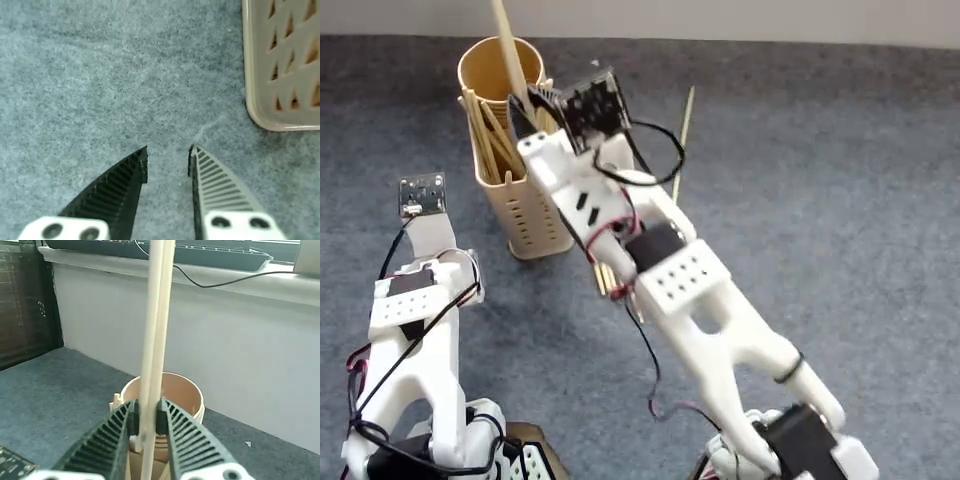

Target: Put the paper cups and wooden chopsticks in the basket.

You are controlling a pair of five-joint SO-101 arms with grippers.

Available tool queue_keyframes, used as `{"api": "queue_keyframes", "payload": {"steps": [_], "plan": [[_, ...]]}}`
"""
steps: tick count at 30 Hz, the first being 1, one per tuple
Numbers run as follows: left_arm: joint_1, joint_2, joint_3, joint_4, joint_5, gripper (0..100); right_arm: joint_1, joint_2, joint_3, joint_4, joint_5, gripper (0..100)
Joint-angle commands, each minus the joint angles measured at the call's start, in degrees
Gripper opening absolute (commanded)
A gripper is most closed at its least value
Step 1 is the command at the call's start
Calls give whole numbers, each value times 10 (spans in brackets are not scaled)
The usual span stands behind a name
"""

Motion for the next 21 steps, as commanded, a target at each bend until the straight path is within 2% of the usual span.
{"api": "queue_keyframes", "payload": {"steps": [1,8,13,15,21], "plan": [[10,-3,-3,-7,-4,164,10,32,-50,-12,-4,5],[10,-3,-3,-6,-4,164,15,40,-52,-10,-1,20],[10,-3,-3,-6,-4,164,22,40,-64,51,0,228],[10,-3,-3,-6,-4,164,23,43,-89,80,0,278],[10,-3,-3,-6,-4,164,36,40,-132,127,0,277]]}}
